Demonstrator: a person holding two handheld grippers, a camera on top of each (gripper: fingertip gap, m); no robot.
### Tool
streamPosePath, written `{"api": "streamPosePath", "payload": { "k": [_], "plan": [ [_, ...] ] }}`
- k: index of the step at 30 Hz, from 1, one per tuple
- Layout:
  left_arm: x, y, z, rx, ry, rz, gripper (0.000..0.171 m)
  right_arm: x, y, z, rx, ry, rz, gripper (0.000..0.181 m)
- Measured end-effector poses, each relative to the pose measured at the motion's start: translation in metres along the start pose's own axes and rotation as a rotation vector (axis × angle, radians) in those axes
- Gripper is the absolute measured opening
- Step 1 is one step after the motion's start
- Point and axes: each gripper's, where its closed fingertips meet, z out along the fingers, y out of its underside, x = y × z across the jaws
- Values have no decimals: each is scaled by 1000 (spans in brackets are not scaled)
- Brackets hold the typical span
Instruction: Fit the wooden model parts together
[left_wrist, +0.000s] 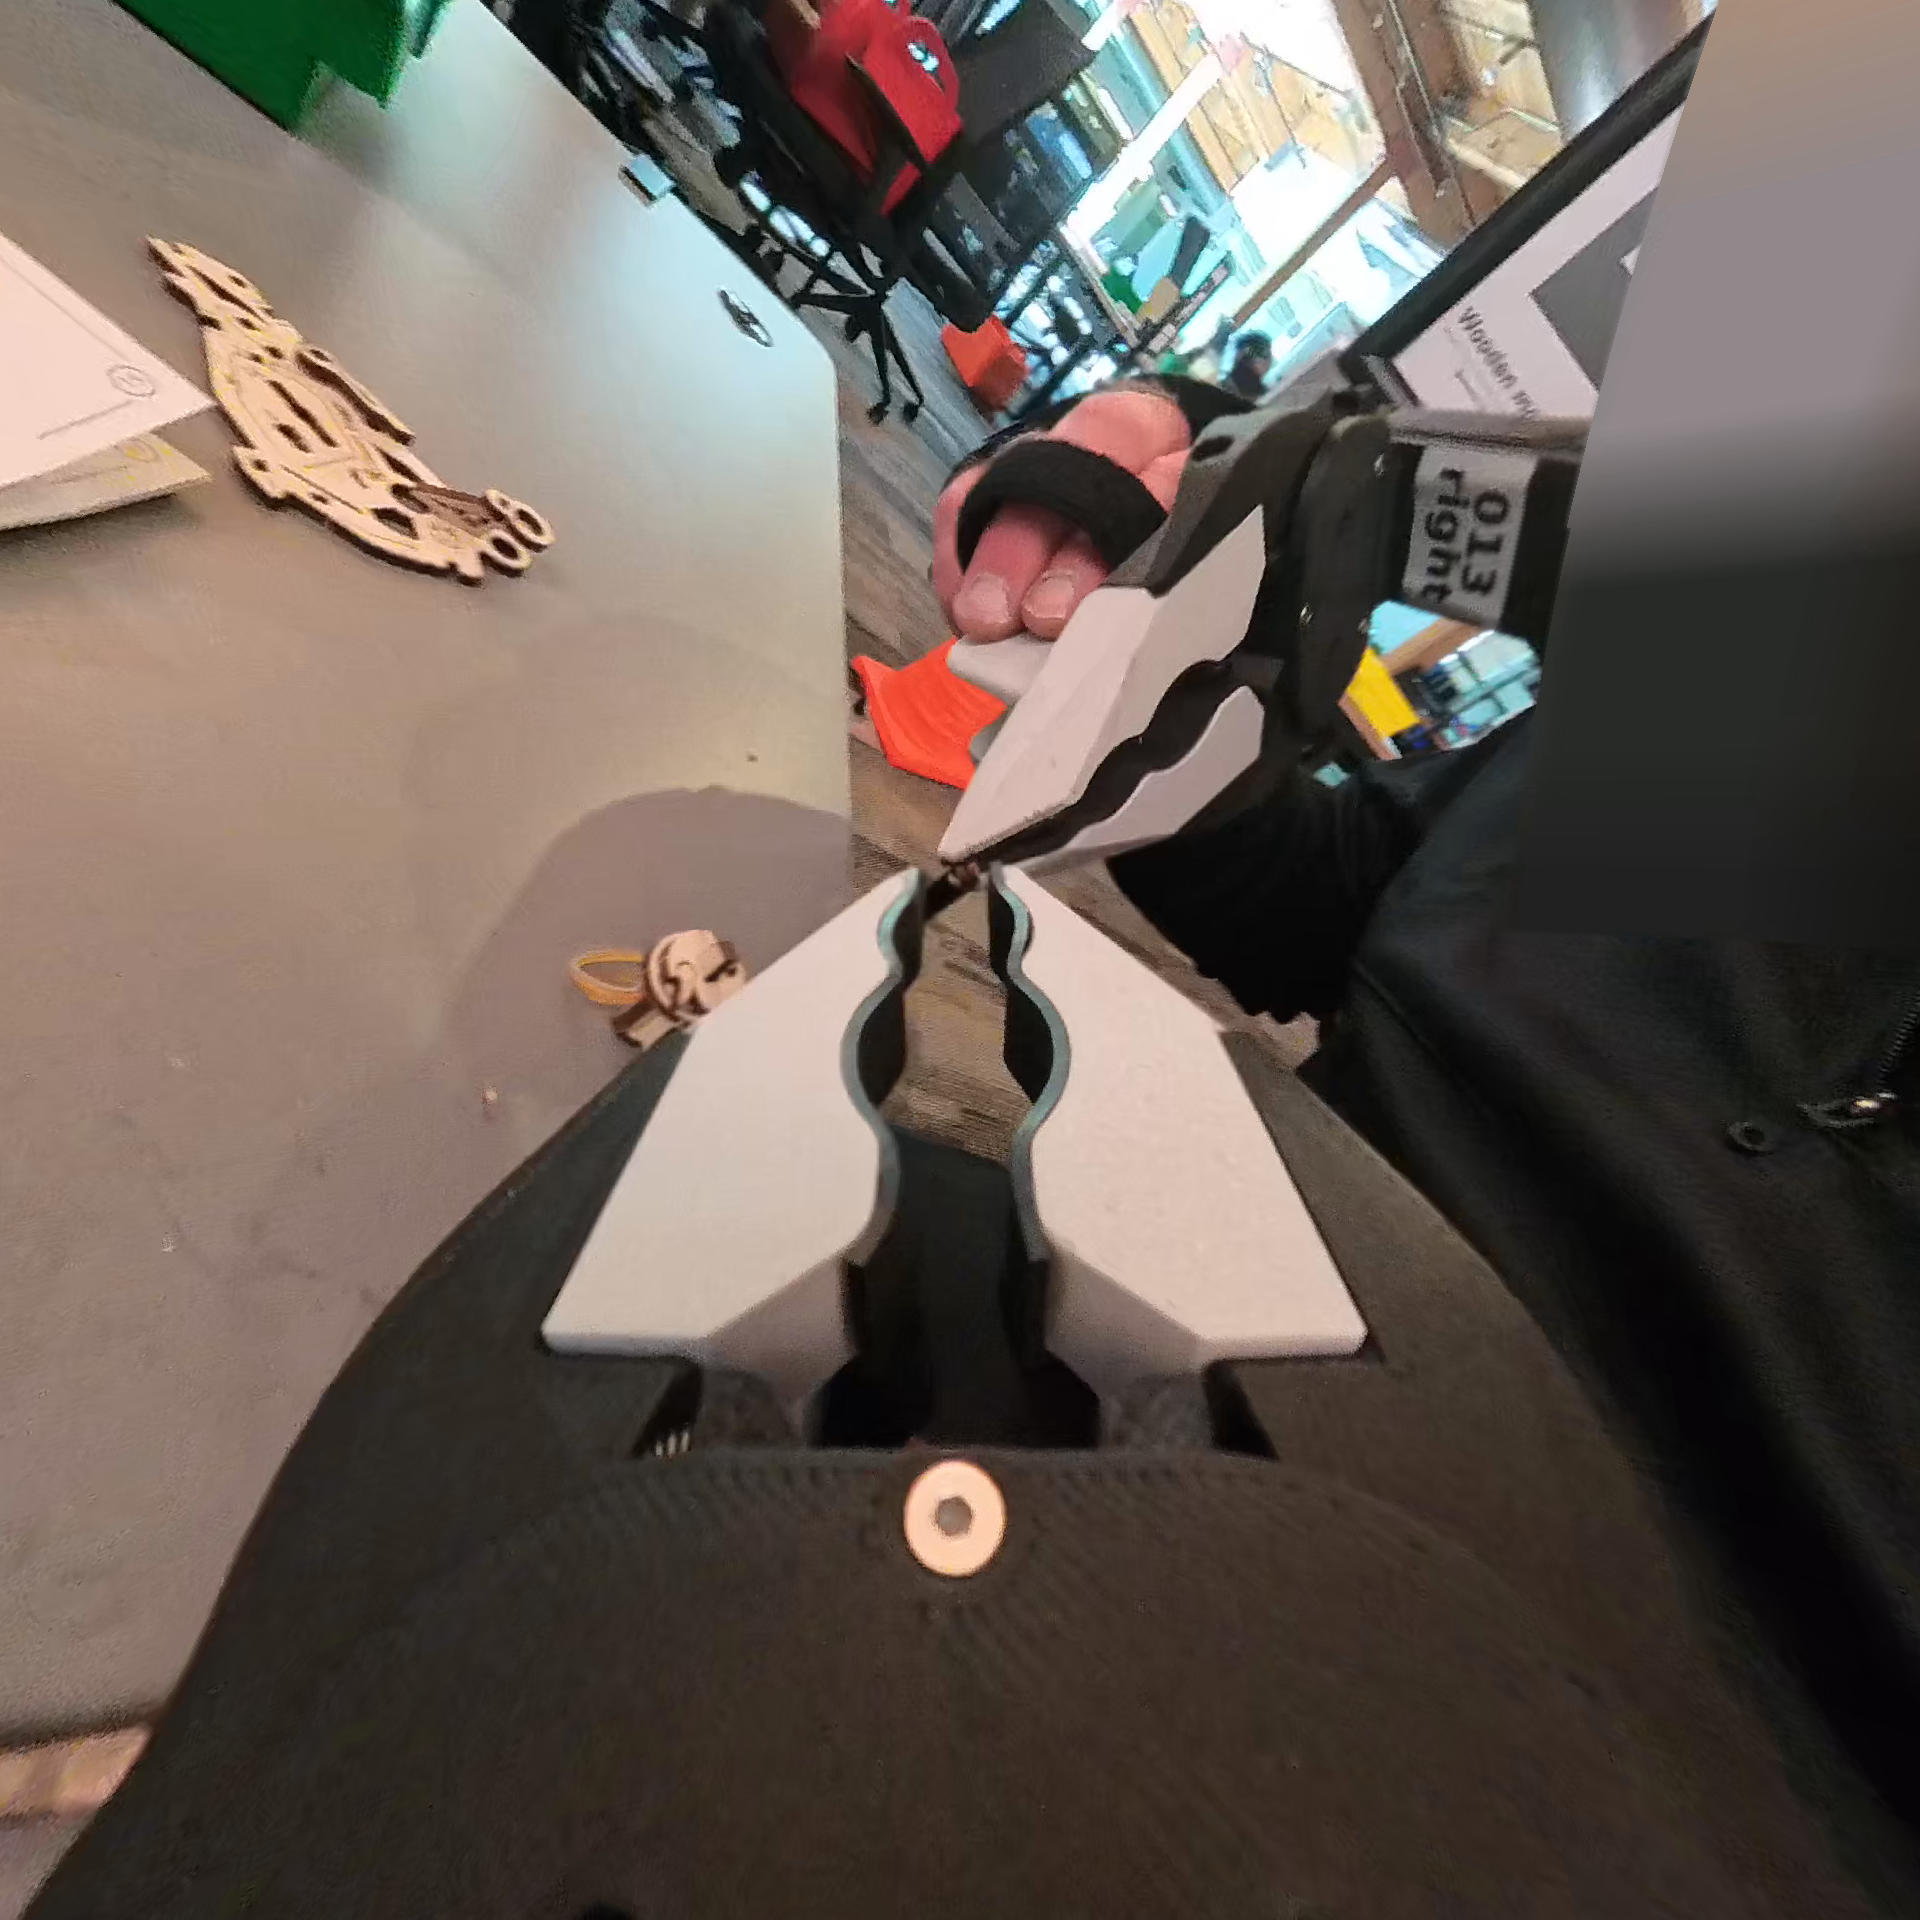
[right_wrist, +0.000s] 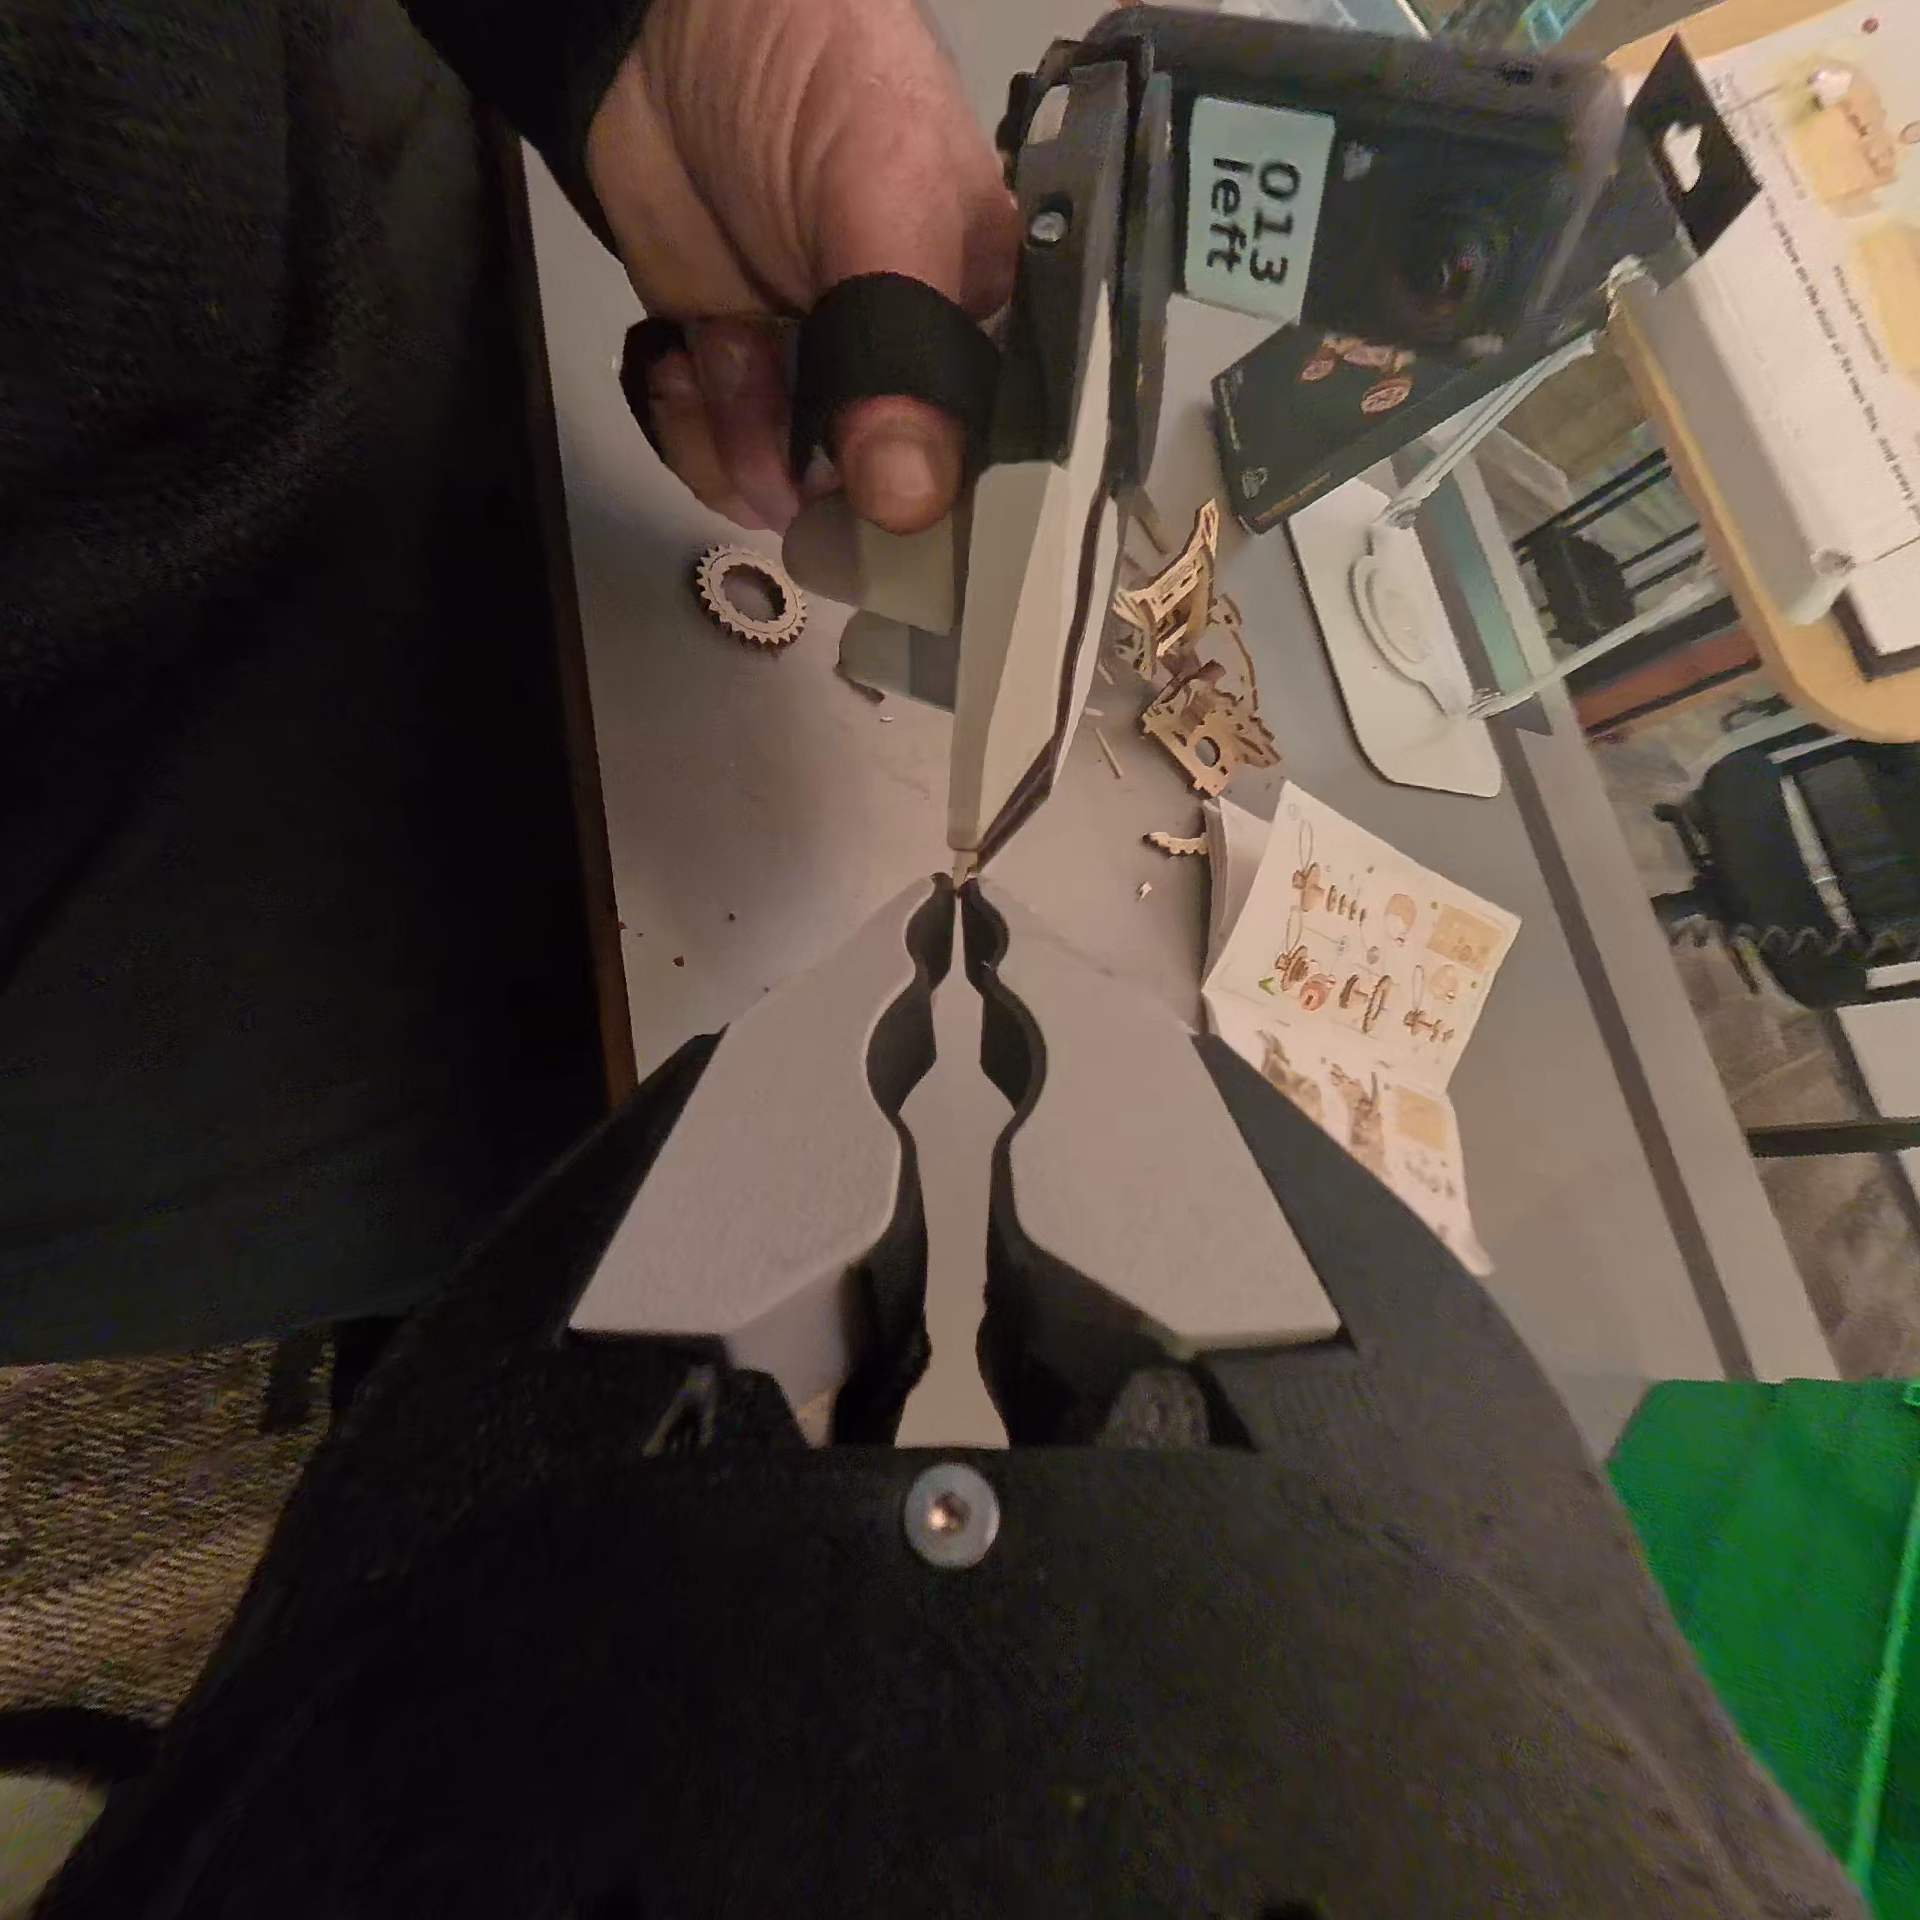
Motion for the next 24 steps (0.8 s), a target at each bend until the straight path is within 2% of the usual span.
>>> {"api": "streamPosePath", "payload": {
  "k": [6, 10, 24],
  "plan": [
    [-28, 13, -8, -67, -205, 140, 15, -5, 37, 17, -89, -120, 189, 0],
    [-45, 21, -10, -121, -316, 216, 16, -13, 45, 27, -112, -208, 258, 0],
    [-54, 28, -1, -180, -358, 288, 11, -15, 43, 34, -129, -297, 254, 0]
  ]
}}
